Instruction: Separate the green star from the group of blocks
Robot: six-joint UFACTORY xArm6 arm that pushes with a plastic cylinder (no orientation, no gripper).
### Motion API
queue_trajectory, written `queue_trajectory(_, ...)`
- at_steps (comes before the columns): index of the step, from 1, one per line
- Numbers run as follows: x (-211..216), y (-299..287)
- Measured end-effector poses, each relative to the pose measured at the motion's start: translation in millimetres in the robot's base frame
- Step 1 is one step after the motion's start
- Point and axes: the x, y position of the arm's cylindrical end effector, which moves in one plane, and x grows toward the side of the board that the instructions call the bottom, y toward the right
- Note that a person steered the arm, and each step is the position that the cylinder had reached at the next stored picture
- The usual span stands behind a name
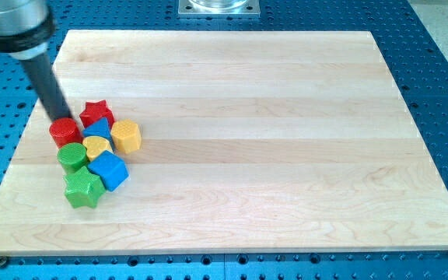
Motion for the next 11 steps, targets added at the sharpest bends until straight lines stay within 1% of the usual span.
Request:
queue_trajectory(1,18.5,-15.5)
queue_trajectory(2,23.6,31.6)
queue_trajectory(3,48.5,7.9)
queue_trajectory(4,80.3,7.9)
queue_trajectory(5,98.0,7.9)
queue_trajectory(7,103.0,9.6)
queue_trajectory(9,115.6,61.1)
queue_trajectory(10,114.4,137.8)
queue_trajectory(11,120.3,131.7)
